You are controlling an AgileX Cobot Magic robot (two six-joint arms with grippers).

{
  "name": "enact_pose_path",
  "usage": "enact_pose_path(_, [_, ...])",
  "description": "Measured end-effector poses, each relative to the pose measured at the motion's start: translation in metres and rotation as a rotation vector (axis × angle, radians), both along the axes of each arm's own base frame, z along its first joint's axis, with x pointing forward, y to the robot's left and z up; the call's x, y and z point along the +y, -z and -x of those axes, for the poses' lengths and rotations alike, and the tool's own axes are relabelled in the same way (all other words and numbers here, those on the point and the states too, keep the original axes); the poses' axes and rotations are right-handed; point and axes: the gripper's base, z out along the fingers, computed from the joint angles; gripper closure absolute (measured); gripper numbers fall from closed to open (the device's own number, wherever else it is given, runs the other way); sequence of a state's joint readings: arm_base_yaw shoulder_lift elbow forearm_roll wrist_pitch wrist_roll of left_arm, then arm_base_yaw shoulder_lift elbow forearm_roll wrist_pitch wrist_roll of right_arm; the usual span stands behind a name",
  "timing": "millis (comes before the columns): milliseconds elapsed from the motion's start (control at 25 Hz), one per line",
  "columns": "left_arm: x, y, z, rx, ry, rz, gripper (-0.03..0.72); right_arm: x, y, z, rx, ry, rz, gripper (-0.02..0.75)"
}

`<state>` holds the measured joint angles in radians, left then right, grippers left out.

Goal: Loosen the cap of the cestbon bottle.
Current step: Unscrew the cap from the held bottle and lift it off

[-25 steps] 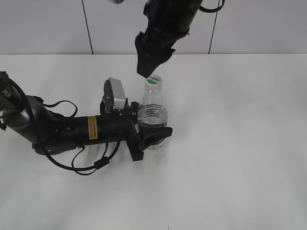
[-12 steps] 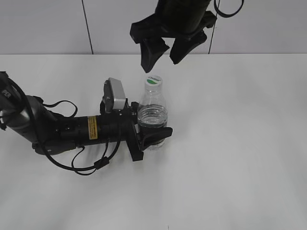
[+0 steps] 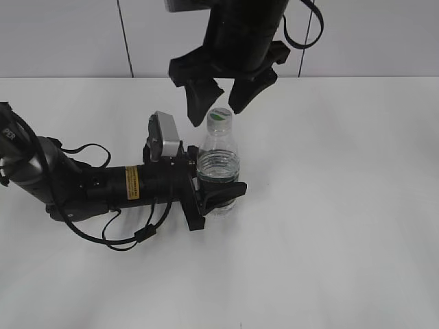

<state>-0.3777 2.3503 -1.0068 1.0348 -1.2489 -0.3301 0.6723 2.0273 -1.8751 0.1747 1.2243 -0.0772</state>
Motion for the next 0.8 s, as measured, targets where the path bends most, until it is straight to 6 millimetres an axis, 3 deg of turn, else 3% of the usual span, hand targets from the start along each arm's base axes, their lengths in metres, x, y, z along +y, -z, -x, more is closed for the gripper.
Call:
enact_pose_path(120, [0.0000,0.0000,0.0000,0.000,0.000,0.000,0.281,0.0016,0.0107,-0.0032,0.013,0.000,0.022,0.204])
enact_pose_path(400, [0.0000,0.0000,0.0000,0.000,0.000,0.000,0.281,0.0000,0.0132,-0.0053,-0.001,-0.003,0.048,0.215])
enact_pose_path(680, [0.0000,0.0000,0.0000,0.000,0.000,0.000,0.281,0.0003,0.0141,-0.0054,-0.004,-0.021,0.050,0.418])
enact_pose_path(800, [0.0000,0.0000,0.0000,0.000,0.000,0.000,0.281,0.0003,0.0141,-0.0054,-0.007,-0.030,0.052,0.438])
